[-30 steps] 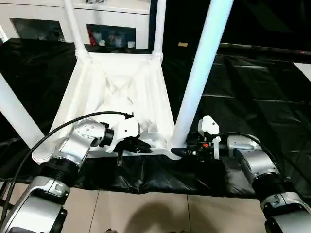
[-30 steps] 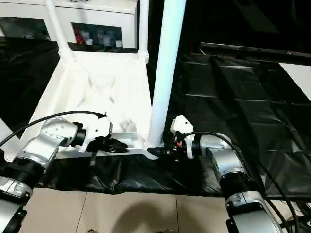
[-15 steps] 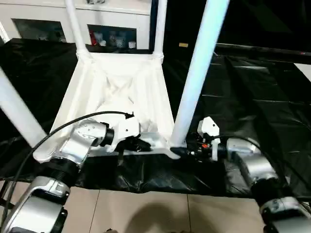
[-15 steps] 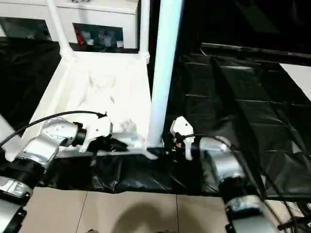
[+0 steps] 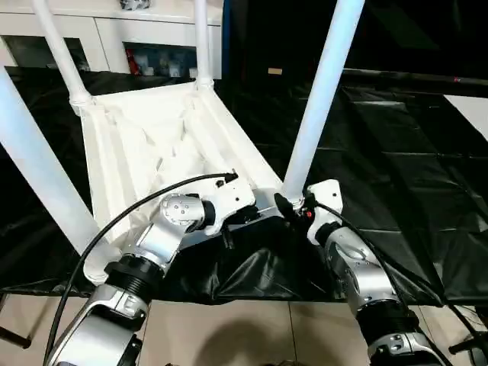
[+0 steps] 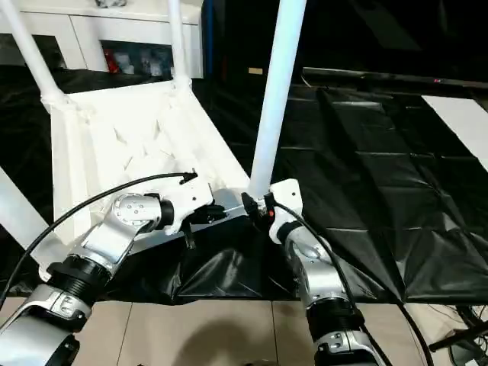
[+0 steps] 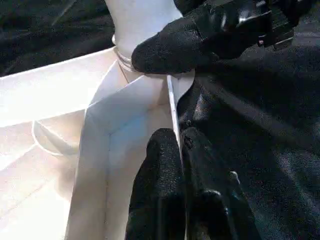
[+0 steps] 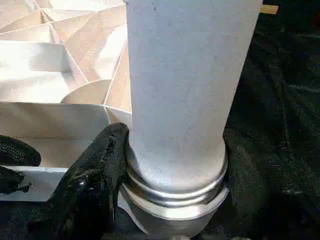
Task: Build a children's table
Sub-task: Rotate leg to tighten
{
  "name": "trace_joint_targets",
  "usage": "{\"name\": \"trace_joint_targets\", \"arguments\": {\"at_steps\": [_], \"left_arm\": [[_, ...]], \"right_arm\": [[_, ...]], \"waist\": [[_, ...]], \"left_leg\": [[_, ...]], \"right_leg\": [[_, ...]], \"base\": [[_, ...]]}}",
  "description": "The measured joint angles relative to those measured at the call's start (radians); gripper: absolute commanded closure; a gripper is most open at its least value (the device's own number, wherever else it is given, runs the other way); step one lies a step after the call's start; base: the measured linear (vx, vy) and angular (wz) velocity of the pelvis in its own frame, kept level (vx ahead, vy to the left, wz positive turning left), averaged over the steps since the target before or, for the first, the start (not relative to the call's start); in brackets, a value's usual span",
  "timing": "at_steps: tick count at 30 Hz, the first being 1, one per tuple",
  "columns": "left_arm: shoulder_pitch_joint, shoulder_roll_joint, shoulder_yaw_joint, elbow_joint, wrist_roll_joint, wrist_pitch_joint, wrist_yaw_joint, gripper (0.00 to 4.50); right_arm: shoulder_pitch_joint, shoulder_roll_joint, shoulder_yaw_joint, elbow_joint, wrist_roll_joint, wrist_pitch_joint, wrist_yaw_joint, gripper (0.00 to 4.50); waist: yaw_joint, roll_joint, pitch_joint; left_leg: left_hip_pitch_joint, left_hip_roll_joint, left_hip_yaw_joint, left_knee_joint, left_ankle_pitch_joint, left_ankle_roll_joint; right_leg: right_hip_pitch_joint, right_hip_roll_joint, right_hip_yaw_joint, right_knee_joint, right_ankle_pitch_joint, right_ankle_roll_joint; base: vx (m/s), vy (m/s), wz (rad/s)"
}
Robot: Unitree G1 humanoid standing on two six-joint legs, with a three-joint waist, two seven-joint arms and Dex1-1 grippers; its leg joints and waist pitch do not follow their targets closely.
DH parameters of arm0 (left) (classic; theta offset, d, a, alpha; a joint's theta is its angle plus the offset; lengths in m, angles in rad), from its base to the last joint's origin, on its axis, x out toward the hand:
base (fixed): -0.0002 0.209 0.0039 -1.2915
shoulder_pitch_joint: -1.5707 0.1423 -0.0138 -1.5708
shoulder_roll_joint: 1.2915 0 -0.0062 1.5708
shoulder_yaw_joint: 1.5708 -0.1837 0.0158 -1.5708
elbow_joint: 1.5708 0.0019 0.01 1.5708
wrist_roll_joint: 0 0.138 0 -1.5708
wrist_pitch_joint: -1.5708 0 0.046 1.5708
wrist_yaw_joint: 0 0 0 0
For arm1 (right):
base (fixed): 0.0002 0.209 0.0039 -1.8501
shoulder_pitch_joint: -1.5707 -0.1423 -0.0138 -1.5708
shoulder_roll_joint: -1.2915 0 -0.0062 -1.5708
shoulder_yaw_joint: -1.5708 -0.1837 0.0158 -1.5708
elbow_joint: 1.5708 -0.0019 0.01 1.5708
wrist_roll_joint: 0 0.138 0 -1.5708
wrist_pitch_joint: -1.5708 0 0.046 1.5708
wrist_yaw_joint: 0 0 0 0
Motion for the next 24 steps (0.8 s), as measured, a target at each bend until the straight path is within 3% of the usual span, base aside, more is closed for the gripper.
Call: {"name": "trace_joint_targets", "arguments": {"at_steps": [4,10,18,21,24], "left_arm": [[0.001,0.005,-0.016,0.000,-0.008,-0.026,-0.013,4.50],[0.011,0.034,-0.032,0.011,-0.045,-0.127,-0.093,4.50],[0.007,0.103,-0.020,0.066,-0.134,-0.228,-0.293,4.50],[0.003,0.155,-0.011,0.100,-0.173,-0.278,-0.399,4.50],[-0.031,0.166,-0.012,0.170,-0.172,-0.335,-0.427,4.50]], "right_arm": [[0.000,-0.062,-0.004,-0.011,0.032,-0.004,0.107,1.10],[0.025,-0.243,-0.019,-0.113,0.133,0.006,0.368,0.54],[0.131,-0.417,-0.029,-0.174,0.211,0.088,0.613,0.04],[0.132,-0.504,-0.107,-0.095,0.211,0.098,0.632,0.04],[0.077,-0.527,-0.114,0.033,0.215,0.054,0.667,0.04]], "waist": [[0.006,0.000,0.001],[0.047,0.000,0.001],[0.054,0.002,0.002],[0.054,0.005,0.002],[0.053,0.006,0.002]], "left_leg": [[-0.001,0.000,0.000,0.000,0.000,0.000],[-0.005,0.001,0.001,-0.001,-0.001,0.003],[-0.005,0.001,0.001,0.000,-0.001,0.003],[-0.003,0.000,0.002,0.001,-0.001,0.003],[-0.001,0.001,0.002,0.001,-0.001,0.003]], "right_leg": [[0.000,0.000,0.000,0.000,0.000,0.000],[0.000,-0.001,0.001,-0.001,-0.002,0.000],[0.000,-0.001,0.000,-0.001,-0.002,-0.001],[0.001,-0.001,0.001,0.000,-0.001,-0.001],[0.003,-0.001,0.000,0.001,-0.001,-0.002]], "base": [[0.000,0.000,0.00],[0.000,0.000,0.00],[0.000,0.000,0.00],[0.000,0.000,0.00],[0.000,0.000,0.00]]}}
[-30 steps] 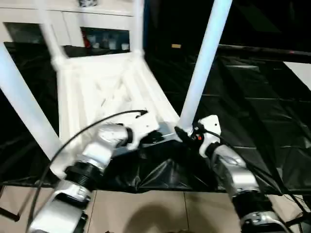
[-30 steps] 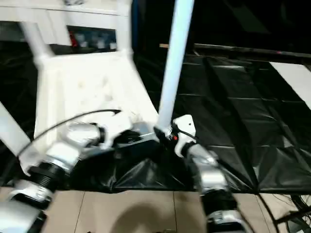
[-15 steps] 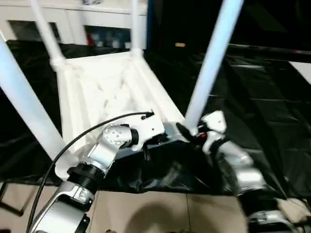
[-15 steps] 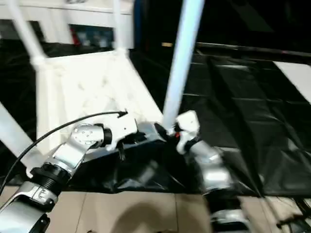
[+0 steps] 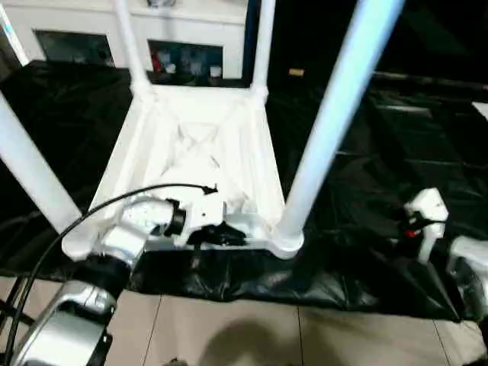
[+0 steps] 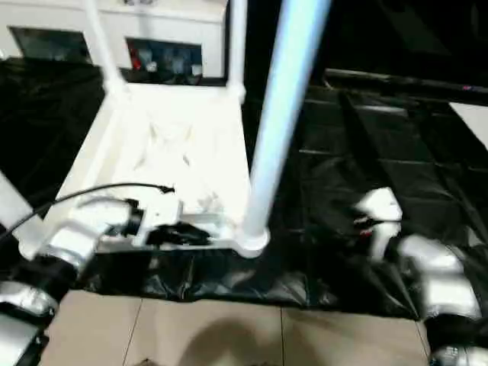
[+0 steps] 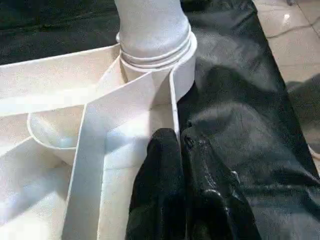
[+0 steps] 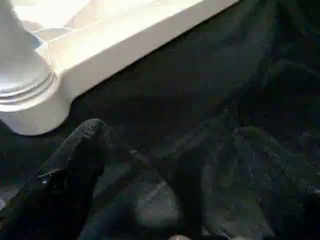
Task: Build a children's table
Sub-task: Rotate leg to tighten, then flip table
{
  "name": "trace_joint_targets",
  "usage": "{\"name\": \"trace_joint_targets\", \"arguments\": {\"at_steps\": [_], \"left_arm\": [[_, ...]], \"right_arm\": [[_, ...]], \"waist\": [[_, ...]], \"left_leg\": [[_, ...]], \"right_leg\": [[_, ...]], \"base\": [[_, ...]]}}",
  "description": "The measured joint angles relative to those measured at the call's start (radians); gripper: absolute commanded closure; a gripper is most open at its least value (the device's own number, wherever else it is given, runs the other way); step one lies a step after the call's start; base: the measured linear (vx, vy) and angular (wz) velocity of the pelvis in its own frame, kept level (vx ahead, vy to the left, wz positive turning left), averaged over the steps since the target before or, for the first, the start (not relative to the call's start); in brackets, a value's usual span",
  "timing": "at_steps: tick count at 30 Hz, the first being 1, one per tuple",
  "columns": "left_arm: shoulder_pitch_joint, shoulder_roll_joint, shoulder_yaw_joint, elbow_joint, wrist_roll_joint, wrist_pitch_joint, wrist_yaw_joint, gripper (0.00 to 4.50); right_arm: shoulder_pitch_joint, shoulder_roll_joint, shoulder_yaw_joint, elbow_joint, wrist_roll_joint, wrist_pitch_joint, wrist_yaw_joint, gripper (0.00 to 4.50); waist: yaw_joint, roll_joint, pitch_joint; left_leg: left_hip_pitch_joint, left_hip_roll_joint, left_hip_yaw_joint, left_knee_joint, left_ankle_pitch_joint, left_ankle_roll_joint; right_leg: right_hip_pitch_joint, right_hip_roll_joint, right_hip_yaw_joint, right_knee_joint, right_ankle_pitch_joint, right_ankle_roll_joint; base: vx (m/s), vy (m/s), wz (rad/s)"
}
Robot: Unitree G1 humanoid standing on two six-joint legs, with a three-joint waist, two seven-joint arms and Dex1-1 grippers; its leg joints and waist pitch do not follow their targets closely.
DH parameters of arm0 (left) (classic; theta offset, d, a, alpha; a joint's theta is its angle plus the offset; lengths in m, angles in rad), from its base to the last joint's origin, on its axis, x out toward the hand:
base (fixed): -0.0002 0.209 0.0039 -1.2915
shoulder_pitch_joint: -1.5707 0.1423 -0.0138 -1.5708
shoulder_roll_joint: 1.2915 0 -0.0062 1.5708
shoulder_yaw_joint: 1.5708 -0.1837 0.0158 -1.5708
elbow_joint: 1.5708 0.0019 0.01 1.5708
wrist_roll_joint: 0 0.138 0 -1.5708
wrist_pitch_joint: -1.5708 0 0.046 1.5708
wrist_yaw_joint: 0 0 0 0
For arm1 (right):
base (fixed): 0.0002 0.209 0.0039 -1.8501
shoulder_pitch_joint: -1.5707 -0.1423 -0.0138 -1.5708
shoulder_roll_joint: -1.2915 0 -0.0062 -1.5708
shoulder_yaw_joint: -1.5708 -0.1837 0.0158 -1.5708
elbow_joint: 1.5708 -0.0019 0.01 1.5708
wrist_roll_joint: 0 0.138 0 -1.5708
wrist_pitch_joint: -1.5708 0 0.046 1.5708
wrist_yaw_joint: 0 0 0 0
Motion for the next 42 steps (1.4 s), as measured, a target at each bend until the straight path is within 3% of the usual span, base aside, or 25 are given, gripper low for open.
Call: {"name": "trace_joint_targets", "arguments": {"at_steps": [3,6,7,11,14,17,20,26,29,34,38,42], "left_arm": [[-0.014,-0.004,-0.002,0.035,0.002,-0.038,-0.012,4.50],[-0.018,-0.010,0.001,0.056,-0.003,-0.063,-0.011,4.50],[-0.018,-0.013,0.005,0.060,-0.010,-0.060,-0.017,4.23],[-0.002,-0.039,0.072,0.026,-0.096,-0.027,-0.004,3.93],[0.035,-0.070,0.215,-0.110,-0.198,0.033,0.166,3.68],[0.107,-0.107,0.288,-0.205,-0.204,0.058,0.368,3.49],[0.177,-0.154,0.311,-0.264,-0.202,0.103,0.499,3.23],[0.251,-0.215,0.398,-0.397,-0.094,0.265,0.793,2.81],[0.335,-0.248,0.417,-0.504,-0.071,0.266,0.905,2.81],[0.502,-0.292,0.423,-0.638,-0.044,0.265,1.006,2.81],[0.607,-0.292,0.422,-0.737,-0.015,0.291,1.024,2.81],[0.638,-0.299,0.425,-0.771,-0.033,0.329,1.031,2.81]], "right_arm": [[-0.033,0.003,-0.001,0.091,0.000,-0.038,-0.002,0.04],[-0.122,0.016,-0.017,0.258,-0.005,-0.094,-0.087,0.04],[-0.142,0.020,-0.025,0.296,-0.007,-0.113,-0.115,0.01],[-0.116,0.059,-0.063,0.302,-0.013,-0.154,-0.212,0.00],[-0.036,0.142,-0.060,0.168,-0.016,-0.155,-0.277,0.00],[0.009,0.206,-0.049,0.003,-0.028,-0.124,-0.367,0.00],[-0.002,0.251,-0.032,-0.105,-0.044,-0.115,-0.458,0.00],[-0.024,0.355,-0.027,-0.204,-0.083,-0.099,-0.681,0.00],[0.055,0.421,-0.024,-0.341,-0.126,-0.055,-0.771,0.00],[0.161,0.461,0.038,-0.463,-0.163,0.018,-0.822,0.00],[0.231,0.478,0.091,-0.529,-0.169,0.043,-0.832,0.00],[0.242,0.499,0.096,-0.543,-0.171,0.054,-0.845,0.00]], "waist": [[0.004,0.005,0.000],[0.003,0.013,-0.001],[0.004,0.014,-0.001],[0.015,0.014,-0.001],[0.014,0.014,-0.001],[0.005,0.014,-0.001],[-0.001,0.011,0.001],[-0.008,0.008,0.002],[-0.009,0.009,0.001],[-0.011,0.009,0.001],[-0.013,0.009,0.001],[-0.015,0.008,0.001]], "left_leg": [[-0.001,0.000,0.000,0.000,0.000,0.000],[-0.003,0.000,0.001,0.003,0.000,0.000],[-0.004,0.000,0.001,0.003,0.000,0.000],[-0.008,0.002,0.001,0.003,0.000,0.000],[-0.007,0.002,0.002,0.005,0.002,0.006],[-0.007,0.002,0.002,0.005,0.000,0.001],[-0.004,0.002,0.001,0.005,0.000,0.000],[-0.006,0.002,-0.001,0.004,0.001,-0.002],[-0.007,0.002,-0.001,0.003,0.000,-0.002],[-0.015,0.002,-0.001,0.002,-0.003,0.001],[-0.015,0.002,-0.001,0.002,-0.004,0.000],[-0.014,0.001,-0.001,0.002,-0.004,0.000]], "right_leg": [[0.000,0.000,0.000,0.000,0.000,0.000],[-0.001,-0.001,0.000,0.001,0.000,0.000],[-0.002,-0.001,0.000,0.002,0.000,0.000],[-0.004,0.000,-0.002,0.002,-0.001,-0.001],[-0.006,-0.001,-0.001,0.007,-0.004,-0.004],[-0.006,-0.001,-0.001,0.010,-0.005,-0.002],[-0.006,-0.001,-0.001,0.010,-0.007,0.004],[-0.005,0.000,-0.001,0.008,-0.007,0.007],[-0.005,0.000,0.000,0.007,-0.008,0.008],[-0.010,0.000,0.000,0.004,-0.010,0.007],[-0.010,0.001,0.000,0.005,-0.010,0.007],[-0.010,0.001,0.001,0.004,-0.011,0.013]], "base": [[0.000,0.000,0.00],[0.000,0.000,0.00],[0.000,0.000,0.00],[0.000,0.000,0.00],[0.000,0.000,0.00],[0.000,0.000,0.00],[0.000,0.000,0.00],[0.000,0.000,0.00],[0.000,0.000,0.00],[0.011,0.002,0.00],[0.000,0.000,0.00],[0.000,0.000,0.00]]}}
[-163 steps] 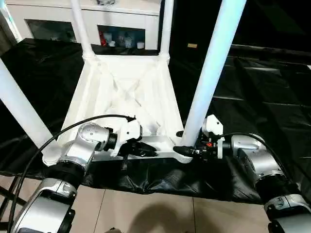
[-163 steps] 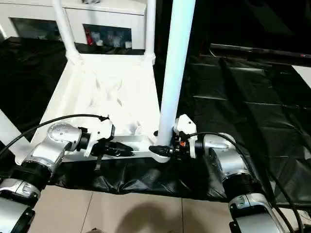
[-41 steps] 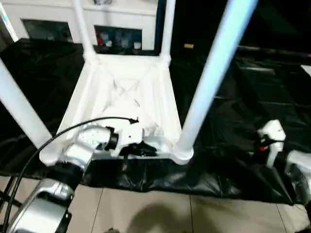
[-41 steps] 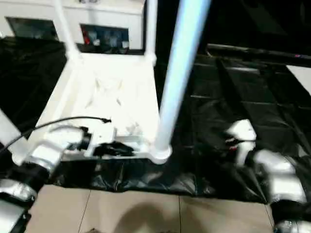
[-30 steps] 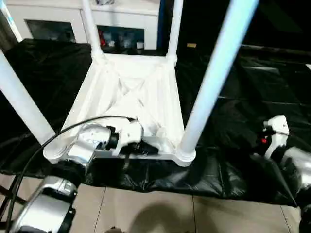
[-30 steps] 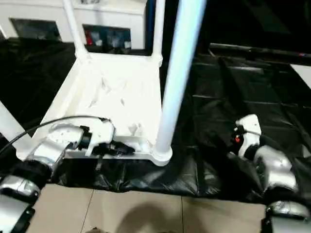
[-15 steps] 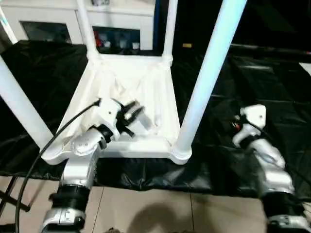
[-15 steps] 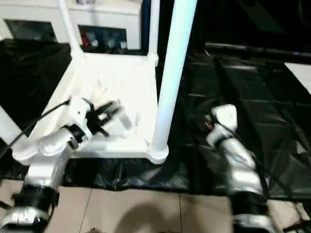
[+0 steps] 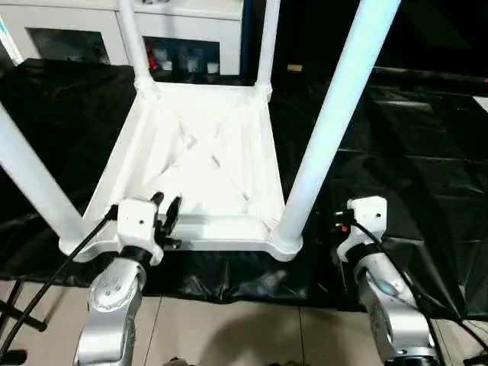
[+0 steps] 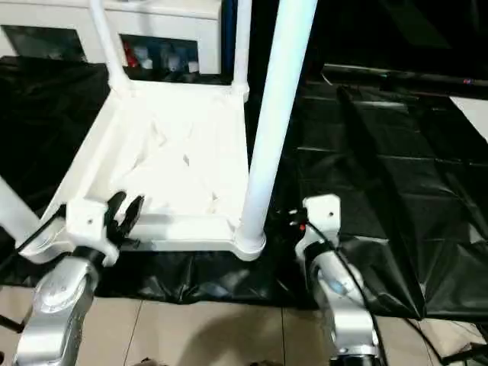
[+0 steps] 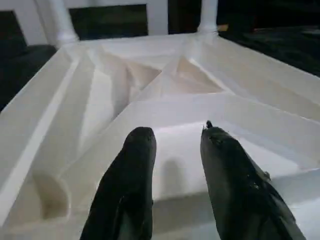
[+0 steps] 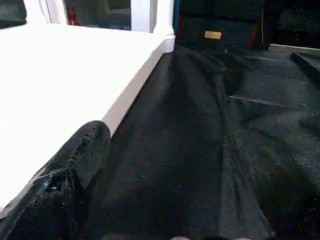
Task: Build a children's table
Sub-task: Flip table
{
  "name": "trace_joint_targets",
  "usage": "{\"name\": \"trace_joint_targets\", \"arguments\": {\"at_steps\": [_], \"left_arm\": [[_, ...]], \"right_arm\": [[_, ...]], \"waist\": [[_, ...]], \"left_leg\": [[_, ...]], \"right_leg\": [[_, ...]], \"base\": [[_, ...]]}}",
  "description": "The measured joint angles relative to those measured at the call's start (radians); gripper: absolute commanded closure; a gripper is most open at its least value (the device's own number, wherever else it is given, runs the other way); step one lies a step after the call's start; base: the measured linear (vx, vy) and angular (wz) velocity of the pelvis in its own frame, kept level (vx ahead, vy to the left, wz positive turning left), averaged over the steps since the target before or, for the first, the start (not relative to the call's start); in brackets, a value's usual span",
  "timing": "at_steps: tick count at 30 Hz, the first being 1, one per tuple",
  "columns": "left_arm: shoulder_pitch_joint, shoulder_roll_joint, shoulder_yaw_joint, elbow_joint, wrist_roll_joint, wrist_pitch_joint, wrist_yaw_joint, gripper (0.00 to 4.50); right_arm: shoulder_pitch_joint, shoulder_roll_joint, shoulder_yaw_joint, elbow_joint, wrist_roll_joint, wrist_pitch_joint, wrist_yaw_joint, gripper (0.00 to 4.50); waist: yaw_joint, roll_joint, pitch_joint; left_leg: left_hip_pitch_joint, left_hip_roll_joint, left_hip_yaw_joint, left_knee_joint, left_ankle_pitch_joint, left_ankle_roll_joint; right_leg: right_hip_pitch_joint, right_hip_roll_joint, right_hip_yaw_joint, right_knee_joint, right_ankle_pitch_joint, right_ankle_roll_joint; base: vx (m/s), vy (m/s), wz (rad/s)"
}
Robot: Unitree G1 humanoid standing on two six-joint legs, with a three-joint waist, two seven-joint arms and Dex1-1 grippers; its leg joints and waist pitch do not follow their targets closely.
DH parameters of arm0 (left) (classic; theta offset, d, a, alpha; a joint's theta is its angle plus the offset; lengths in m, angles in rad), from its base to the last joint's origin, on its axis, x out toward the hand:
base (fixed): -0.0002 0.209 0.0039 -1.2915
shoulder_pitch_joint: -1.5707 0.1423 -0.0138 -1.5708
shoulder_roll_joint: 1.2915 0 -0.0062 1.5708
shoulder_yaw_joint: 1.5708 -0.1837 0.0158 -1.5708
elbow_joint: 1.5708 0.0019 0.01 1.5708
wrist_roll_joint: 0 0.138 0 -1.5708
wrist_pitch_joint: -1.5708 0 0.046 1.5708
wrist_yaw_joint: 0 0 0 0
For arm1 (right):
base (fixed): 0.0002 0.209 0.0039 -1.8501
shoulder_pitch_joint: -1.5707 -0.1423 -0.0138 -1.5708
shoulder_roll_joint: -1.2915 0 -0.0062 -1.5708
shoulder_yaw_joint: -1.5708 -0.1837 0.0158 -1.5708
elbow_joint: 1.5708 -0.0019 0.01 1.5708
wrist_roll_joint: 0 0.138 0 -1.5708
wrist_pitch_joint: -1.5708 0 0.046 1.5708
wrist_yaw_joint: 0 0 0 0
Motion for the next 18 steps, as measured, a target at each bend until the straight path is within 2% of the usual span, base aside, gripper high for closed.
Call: {"name": "trace_joint_targets", "arguments": {"at_steps": [5,7,8,9,10,11,13,14,15,16,17,18], "left_arm": [[0.023,0.008,-0.001,-0.037,-0.013,0.031,0.015,2.81],[0.024,0.011,-0.002,-0.037,-0.013,0.041,0.019,2.81],[0.024,0.011,-0.002,-0.040,-0.013,0.046,0.019,2.81],[0.024,0.014,-0.004,-0.043,-0.010,0.051,0.019,2.81],[0.024,0.020,-0.009,-0.051,-0.003,0.058,0.019,2.81],[0.024,0.023,-0.014,-0.059,0.006,0.066,0.019,2.81],[0.024,0.023,-0.015,-0.061,0.008,0.077,0.020,2.81],[0.026,0.024,-0.013,-0.061,0.008,0.083,0.020,2.81],[0.027,0.025,-0.012,-0.060,0.008,0.086,0.020,2.81],[0.028,0.029,-0.012,-0.061,0.008,0.088,0.020,2.81],[0.029,0.037,-0.012,-0.062,0.008,0.089,0.021,2.81],[0.027,0.047,-0.013,-0.064,0.008,0.090,0.021,2.81]], "right_arm": [[0.015,0.008,0.018,-0.026,-0.008,0.043,-0.003,0.00],[0.015,0.008,0.023,-0.035,-0.009,0.046,-0.004,0.00],[0.015,0.008,0.027,-0.043,-0.009,0.050,-0.006,0.00],[0.015,0.007,0.030,-0.045,-0.009,0.052,-0.008,0.00],[0.016,0.007,0.031,-0.046,-0.009,0.053,-0.009,0.00],[0.019,0.006,0.031,-0.046,-0.009,0.054,-0.012,0.00],[0.032,0.006,0.031,-0.046,-0.009,0.054,-0.021,0.00],[0.044,0.006,0.030,-0.046,-0.008,0.055,-0.022,0.00],[0.048,0.005,0.029,-0.045,-0.008,0.055,-0.022,0.00],[0.048,0.005,0.029,-0.044,-0.008,0.056,-0.022,0.00],[0.045,0.006,0.029,-0.045,-0.008,0.056,-0.022,0.00],[0.048,0.008,0.028,-0.046,-0.008,0.056,-0.022,0.00]], "waist": [[-0.002,-0.002,0.001],[-0.003,-0.002,0.000],[-0.003,-0.001,-0.002],[-0.004,-0.001,-0.009],[-0.005,0.000,-0.014],[-0.007,0.002,-0.017],[-0.006,0.006,-0.018],[-0.009,0.010,-0.014],[-0.014,0.018,-0.008],[-0.022,0.027,0.001],[-0.028,0.039,0.009],[-0.021,0.041,0.017]], "left_leg": [[0.001,0.000,-0.001,0.000,0.000,0.000],[-0.005,0.000,-0.002,0.001,0.002,-0.003],[-0.012,0.001,-0.004,0.003,0.012,0.005],[-0.025,0.001,-0.005,0.008,0.016,0.011],[-0.039,0.001,-0.007,0.014,0.019,0.016],[-0.059,0.000,-0.007,0.022,0.021,0.024],[-0.076,0.002,-0.009,0.031,0.023,0.031],[-0.072,0.008,-0.009,0.029,0.024,0.032],[-0.061,0.013,-0.009,0.029,0.016,0.019],[-0.044,0.019,-0.010,0.028,0.013,0.015],[-0.028,0.021,-0.023,0.021,0.012,0.013],[-0.022,0.021,-0.025,0.017,0.012,0.013]], "right_leg": [[0.003,0.000,0.001,0.000,0.001,0.001],[0.002,0.001,0.001,0.000,0.004,0.001],[-0.003,0.004,0.001,0.000,0.010,-0.006],[-0.014,0.006,0.000,0.001,0.014,-0.007],[-0.030,0.007,0.000,0.001,0.019,-0.007],[-0.045,0.008,-0.001,0.001,0.026,-0.007],[-0.055,0.008,-0.005,-0.004,0.038,-0.009],[-0.049,0.007,-0.009,-0.018,0.043,-0.004],[-0.037,0.007,-0.019,-0.030,0.041,0.000],[-0.017,0.006,-0.033,-0.047,0.038,0.004],[0.015,0.006,-0.051,-0.058,0.023,0.011],[0.027,0.003,-0.046,-0.005,-0.024,0.008]], "base": [[0.000,0.000,0.00],[0.000,0.000,0.00],[0.000,0.000,0.00],[0.000,0.000,0.00],[0.000,0.000,0.00],[0.000,0.000,0.00],[-0.088,0.026,-0.01],[-0.096,0.032,-0.03],[-0.119,0.045,-0.09],[-0.120,0.058,-0.18],[-0.120,0.058,-0.18],[-0.136,0.044,-0.07]]}}
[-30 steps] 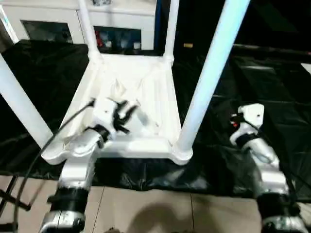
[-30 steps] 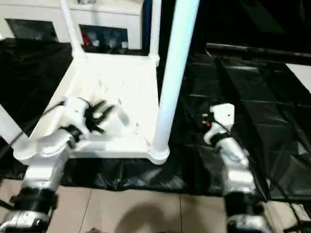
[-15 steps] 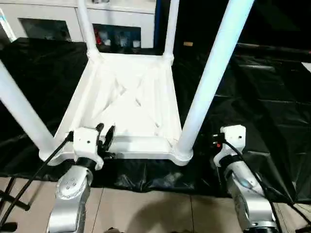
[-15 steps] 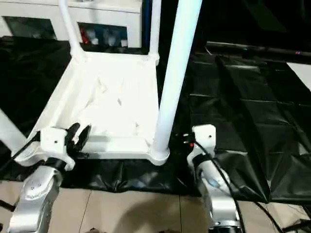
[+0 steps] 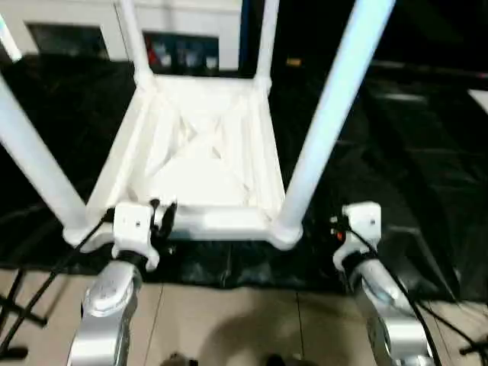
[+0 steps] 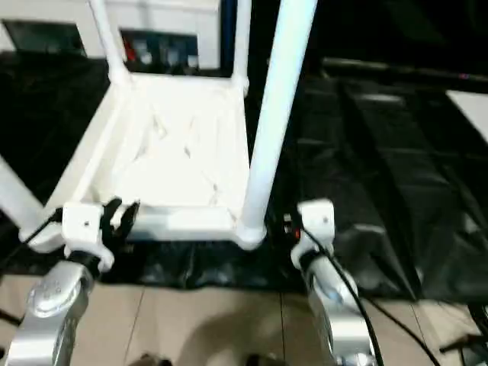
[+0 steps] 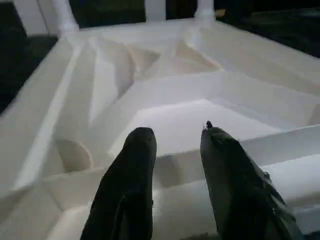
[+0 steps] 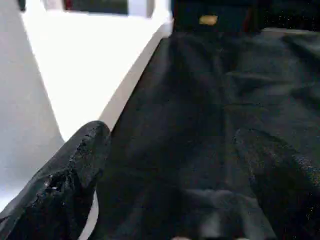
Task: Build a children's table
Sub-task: Flip table
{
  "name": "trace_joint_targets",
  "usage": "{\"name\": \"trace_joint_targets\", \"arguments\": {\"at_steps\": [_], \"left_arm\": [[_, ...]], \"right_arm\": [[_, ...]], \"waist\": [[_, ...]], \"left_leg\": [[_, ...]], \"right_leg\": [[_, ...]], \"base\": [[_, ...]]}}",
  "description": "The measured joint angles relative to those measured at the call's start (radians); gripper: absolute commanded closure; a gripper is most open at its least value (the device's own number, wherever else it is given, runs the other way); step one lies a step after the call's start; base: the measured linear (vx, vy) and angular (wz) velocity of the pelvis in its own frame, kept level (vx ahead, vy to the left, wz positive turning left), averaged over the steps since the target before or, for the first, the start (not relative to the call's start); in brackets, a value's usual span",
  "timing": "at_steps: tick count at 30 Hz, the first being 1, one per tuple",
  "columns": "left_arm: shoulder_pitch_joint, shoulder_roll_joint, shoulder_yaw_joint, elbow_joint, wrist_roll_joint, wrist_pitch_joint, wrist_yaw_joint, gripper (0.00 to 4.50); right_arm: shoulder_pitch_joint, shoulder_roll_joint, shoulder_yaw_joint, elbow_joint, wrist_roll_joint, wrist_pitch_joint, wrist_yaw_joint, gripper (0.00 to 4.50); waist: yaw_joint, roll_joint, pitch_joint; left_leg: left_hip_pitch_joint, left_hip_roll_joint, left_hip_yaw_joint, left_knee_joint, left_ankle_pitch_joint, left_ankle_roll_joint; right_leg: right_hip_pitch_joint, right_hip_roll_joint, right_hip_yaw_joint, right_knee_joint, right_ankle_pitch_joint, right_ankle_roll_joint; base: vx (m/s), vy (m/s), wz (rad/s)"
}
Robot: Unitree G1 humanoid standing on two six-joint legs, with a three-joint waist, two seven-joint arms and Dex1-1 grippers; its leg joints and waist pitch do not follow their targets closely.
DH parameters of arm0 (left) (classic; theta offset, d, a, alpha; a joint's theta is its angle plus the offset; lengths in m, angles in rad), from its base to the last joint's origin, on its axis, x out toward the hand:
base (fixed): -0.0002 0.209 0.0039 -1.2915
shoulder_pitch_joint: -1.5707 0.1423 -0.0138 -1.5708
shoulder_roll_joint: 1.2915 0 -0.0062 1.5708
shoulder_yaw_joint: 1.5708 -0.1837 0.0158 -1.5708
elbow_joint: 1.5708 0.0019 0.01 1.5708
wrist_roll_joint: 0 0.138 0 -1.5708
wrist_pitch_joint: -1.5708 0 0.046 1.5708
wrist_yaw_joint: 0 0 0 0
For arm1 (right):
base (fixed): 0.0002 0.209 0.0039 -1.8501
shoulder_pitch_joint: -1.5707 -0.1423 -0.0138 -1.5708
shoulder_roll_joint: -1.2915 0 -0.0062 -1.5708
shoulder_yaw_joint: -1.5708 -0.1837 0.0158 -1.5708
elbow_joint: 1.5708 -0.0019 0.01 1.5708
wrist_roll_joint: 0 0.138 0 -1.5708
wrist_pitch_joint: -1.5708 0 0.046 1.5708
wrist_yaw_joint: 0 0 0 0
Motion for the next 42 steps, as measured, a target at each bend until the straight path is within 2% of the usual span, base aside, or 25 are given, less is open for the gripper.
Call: {"name": "trace_joint_targets", "arguments": {"at_steps": [1,2,3,4,5,6,7,9,11,12,14,17,18,20,22,24,28,32,38,39,42], "left_arm": [[-0.007,0.005,-0.004,-0.006,0.000,0.000,0.001,2.81],[-0.009,0.007,0.003,-0.020,0.002,-0.008,0.016,2.81],[-0.002,-0.002,0.009,-0.019,0.009,-0.016,0.036,2.81],[0.011,-0.005,0.012,-0.013,0.016,-0.021,0.053,2.81],[0.017,-0.005,0.026,-0.004,0.022,-0.040,0.073,2.81],[0.016,-0.004,0.049,-0.004,0.020,-0.088,0.089,2.64],[0.017,-0.002,0.083,-0.015,0.008,-0.139,0.097,2.53],[0.049,0.035,0.158,-0.077,-0.003,-0.178,0.101,2.44],[0.093,0.051,0.183,-0.103,-0.004,-0.178,0.098,2.21],[0.109,0.050,0.188,-0.113,-0.002,-0.178,0.100,2.12],[0.199,0.050,0.212,-0.164,-0.011,-0.200,0.100,2.06],[0.249,0.044,0.267,-0.174,-0.026,-0.213,0.108,1.89],[0.270,0.036,0.273,-0.189,-0.033,-0.224,0.110,1.70],[0.318,0.001,0.275,-0.221,-0.076,-0.244,0.105,1.65],[0.347,-0.032,0.270,-0.233,-0.122,-0.245,0.098,1.44],[0.358,-0.043,0.271,-0.233,-0.132,-0.249,0.101,1.25],[0.335,-0.031,0.278,-0.232,-0.163,-0.228,0.104,0.98],[0.253,0.033,0.294,-0.194,-0.177,-0.186,0.084,0.76],[0.133,0.152,0.309,-0.020,-0.182,-0.134,0.027,0.35],[0.106,0.172,0.307,0.016,-0.188,-0.124,0.012,0.10],[0.041,0.198,0.308,0.101,-0.196,-0.113,0.000,0.03]], "right_arm": [[0.010,-0.002,-0.005,0.000,0.000,0.000,0.000,0.00],[0.008,-0.017,-0.009,0.001,0.000,0.000,0.002,0.00],[0.003,-0.034,-0.009,0.000,0.000,0.000,0.008,0.00],[0.003,-0.046,-0.013,-0.001,0.001,-0.001,0.017,0.00],[0.004,-0.055,-0.019,-0.001,0.010,-0.001,0.034,0.00],[0.009,-0.071,-0.017,-0.004,0.020,-0.002,0.065,0.00],[0.023,-0.095,-0.015,-0.012,0.038,-0.001,0.110,0.00],[0.050,-0.156,-0.018,-0.032,0.084,0.007,0.207,0.00],[0.071,-0.201,-0.027,-0.047,0.112,0.009,0.278,0.00],[0.074,-0.214,-0.024,-0.052,0.127,0.015,0.314,0.00],[0.100,-0.294,0.006,-0.084,0.177,0.031,0.456,0.00],[0.115,-0.333,0.009,-0.109,0.215,0.051,0.548,0.00],[0.112,-0.340,0.018,-0.121,0.226,0.055,0.574,0.00],[0.107,-0.357,0.034,-0.142,0.249,0.073,0.620,0.00],[0.094,-0.364,0.048,-0.150,0.264,0.088,0.655,0.00],[0.081,-0.369,0.059,-0.152,0.285,0.099,0.685,0.00],[0.074,-0.377,0.099,-0.175,0.340,0.155,0.750,0.00],[0.042,-0.337,0.130,-0.169,0.337,0.155,0.755,0.00],[0.014,-0.271,0.135,-0.139,0.324,0.146,0.708,0.00],[0.009,-0.267,0.136,-0.139,0.326,0.147,0.705,0.00],[-0.001,-0.261,0.142,-0.132,0.328,0.147,0.697,0.00]], "waist": [[0.010,-0.008,0.002],[0.033,-0.043,-0.003],[0.039,-0.058,-0.007],[0.054,-0.052,-0.007],[0.067,-0.043,-0.010],[0.070,-0.038,-0.010],[0.070,-0.039,-0.011],[0.066,-0.043,-0.014],[0.063,-0.045,-0.015],[0.060,-0.049,-0.017],[0.055,-0.057,-0.019],[0.053,-0.067,-0.024],[0.053,-0.071,-0.026],[0.054,-0.077,-0.030],[0.062,-0.085,-0.031],[0.066,-0.093,-0.032],[0.079,-0.098,-0.033],[0.080,-0.098,-0.033],[0.078,-0.098,-0.031],[0.080,-0.099,-0.032],[0.081,-0.100,-0.031]], "left_leg": [[0.007,-0.003,0.016,-0.001,0.000,0.000],[0.013,-0.009,0.045,0.001,0.001,-0.001],[0.014,-0.013,0.042,0.003,-0.004,-0.008],[0.010,-0.024,0.023,0.012,-0.023,-0.012],[0.002,-0.030,-0.002,0.007,-0.029,-0.018],[0.000,-0.029,-0.009,0.001,-0.021,-0.026],[0.000,-0.026,-0.010,-0.004,-0.011,-0.027],[0.002,-0.019,-0.009,-0.012,0.009,-0.022],[0.003,-0.020,-0.008,-0.013,0.009,-0.022],[0.003,-0.020,-0.008,-0.013,0.009,-0.022],[0.001,-0.020,-0.006,-0.013,0.011,-0.018],[0.001,-0.019,-0.006,-0.014,0.011,-0.017],[0.001,-0.019,-0.006,-0.014,0.010,-0.016],[0.001,-0.019,-0.005,-0.014,0.009,-0.014],[0.001,-0.018,-0.005,-0.015,0.009,-0.013],[0.002,-0.017,-0.005,-0.015,0.009,-0.013],[0.003,-0.016,-0.005,-0.017,0.008,-0.013],[0.005,-0.016,-0.005,-0.018,0.009,-0.014],[0.007,-0.016,-0.005,-0.018,0.009,-0.015],[0.007,-0.016,-0.005,-0.017,0.010,-0.015],[0.009,-0.016,-0.005,-0.017,0.010,-0.015]], "right_leg": [[0.006,-0.005,0.015,0.063,-0.031,-0.013],[0.026,-0.013,0.062,0.110,-0.086,0.021],[0.013,-0.009,0.076,0.109,-0.096,0.019],[0.009,-0.012,0.074,0.105,-0.096,0.019],[0.010,-0.010,0.069,0.100,-0.095,0.020],[0.010,-0.007,0.062,0.094,-0.092,0.018],[0.011,-0.002,0.062,0.085,-0.081,0.016],[0.016,0.009,0.064,0.065,-0.053,0.010],[0.021,0.010,0.067,0.053,-0.048,0.012],[0.020,0.010,0.068,0.049,-0.045,0.013],[0.020,0.011,0.071,0.040,-0.038,0.017],[0.020,0.017,0.075,0.028,-0.034,0.016],[0.020,0.017,0.076,0.026,-0.031,0.013],[0.021,0.017,0.077,0.022,-0.031,0.013],[0.021,0.018,0.078,0.021,-0.031,0.013],[0.021,0.020,0.078,0.020,-0.031,0.013],[0.021,0.021,0.078,0.020,-0.031,0.014],[0.021,0.021,0.078,0.021,-0.029,0.017],[0.020,0.021,0.078,0.022,-0.025,0.017],[0.021,0.021,0.079,0.021,-0.024,0.017],[0.020,0.021,0.079,0.022,-0.023,0.017]], "base": [[-0.076,-0.061,0.08],[-0.076,-0.061,0.08],[-0.013,-0.099,-0.07],[0.000,0.000,0.00],[-0.008,-0.034,-0.22],[0.000,0.000,0.00],[0.000,0.000,0.00],[0.000,0.000,0.00],[0.000,0.000,0.00],[0.000,0.000,0.00],[0.000,0.000,0.00],[0.058,0.029,-0.07],[0.000,0.000,0.00],[0.000,0.000,0.00],[0.000,0.000,0.00],[0.000,0.000,0.00],[0.000,0.000,0.00],[0.000,0.000,0.00],[0.000,0.000,0.00],[0.000,0.000,0.00],[0.000,0.000,0.00]]}}
